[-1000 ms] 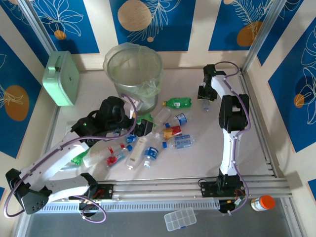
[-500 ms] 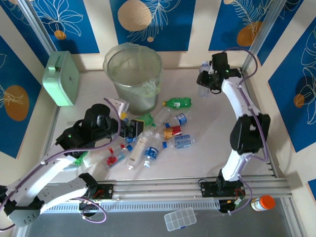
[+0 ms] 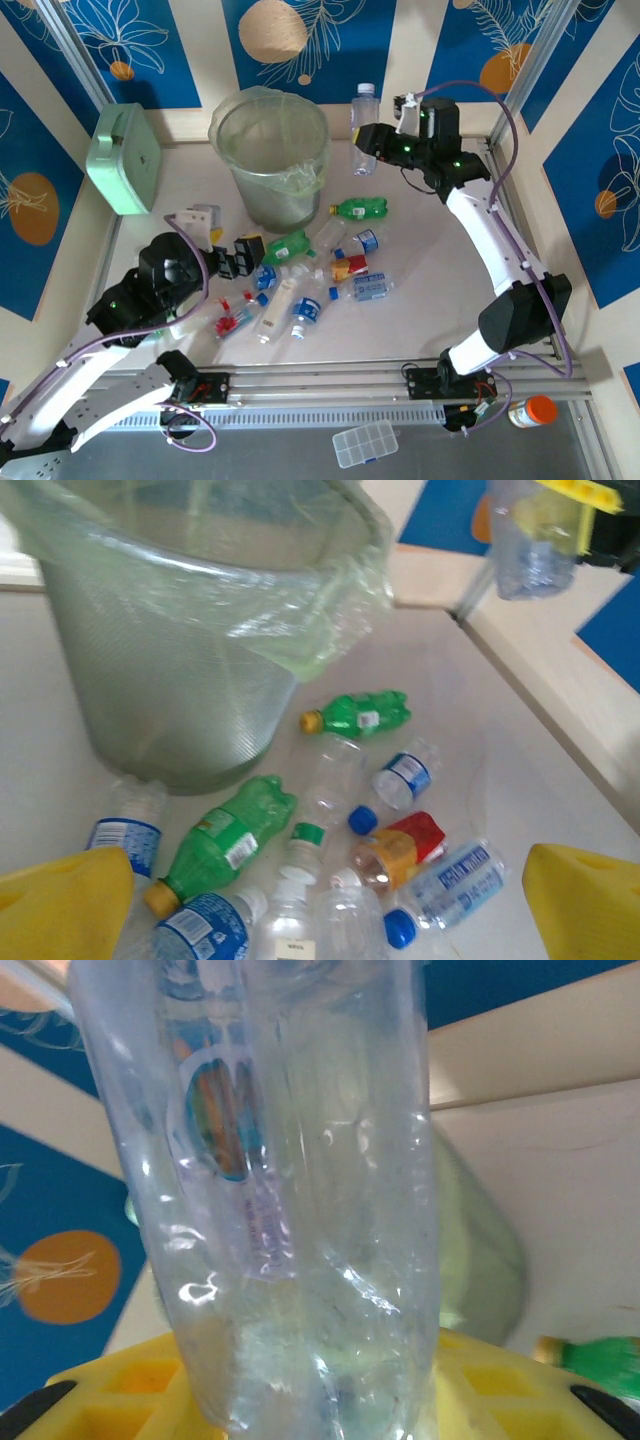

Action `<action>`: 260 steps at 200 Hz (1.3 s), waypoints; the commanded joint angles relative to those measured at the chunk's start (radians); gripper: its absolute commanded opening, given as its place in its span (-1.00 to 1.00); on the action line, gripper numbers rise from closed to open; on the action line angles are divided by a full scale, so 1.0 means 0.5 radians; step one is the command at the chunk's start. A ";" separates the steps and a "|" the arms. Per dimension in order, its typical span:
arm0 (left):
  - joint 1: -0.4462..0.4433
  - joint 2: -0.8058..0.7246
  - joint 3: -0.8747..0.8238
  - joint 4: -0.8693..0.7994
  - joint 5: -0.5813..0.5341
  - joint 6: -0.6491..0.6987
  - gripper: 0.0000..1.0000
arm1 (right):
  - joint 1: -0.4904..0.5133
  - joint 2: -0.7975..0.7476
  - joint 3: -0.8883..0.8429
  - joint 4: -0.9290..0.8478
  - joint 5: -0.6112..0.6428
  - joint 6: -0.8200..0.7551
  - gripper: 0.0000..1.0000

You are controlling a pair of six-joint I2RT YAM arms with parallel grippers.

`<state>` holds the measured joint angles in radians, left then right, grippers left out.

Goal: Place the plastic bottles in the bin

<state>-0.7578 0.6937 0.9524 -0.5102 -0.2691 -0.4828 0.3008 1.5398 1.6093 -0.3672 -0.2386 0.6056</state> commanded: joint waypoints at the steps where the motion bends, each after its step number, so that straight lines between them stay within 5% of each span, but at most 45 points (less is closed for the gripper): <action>1: -0.012 -0.073 -0.024 -0.022 -0.343 -0.127 0.99 | 0.142 0.071 0.231 0.152 -0.180 0.067 -0.11; 82: -0.010 -0.287 0.008 -0.769 -1.278 -0.700 0.99 | 0.433 0.990 1.524 -0.354 -0.067 0.008 -0.11; 121: -0.008 -0.335 0.054 -1.058 -1.417 -0.862 0.99 | 0.501 1.449 2.159 -0.742 0.043 -0.119 -0.10; 176: -0.009 -0.531 -0.061 -0.869 -1.318 -0.681 1.00 | 0.539 1.598 2.111 -0.821 0.171 -0.179 -0.09; 260: -0.007 -0.510 -0.088 -0.886 -1.310 -0.716 0.99 | 0.605 1.654 1.997 -0.904 0.292 -0.298 0.21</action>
<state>-0.7578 0.4358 0.9169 -0.9577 -0.9104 -0.8330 0.5953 2.3497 2.6141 -0.7860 -0.1112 0.4816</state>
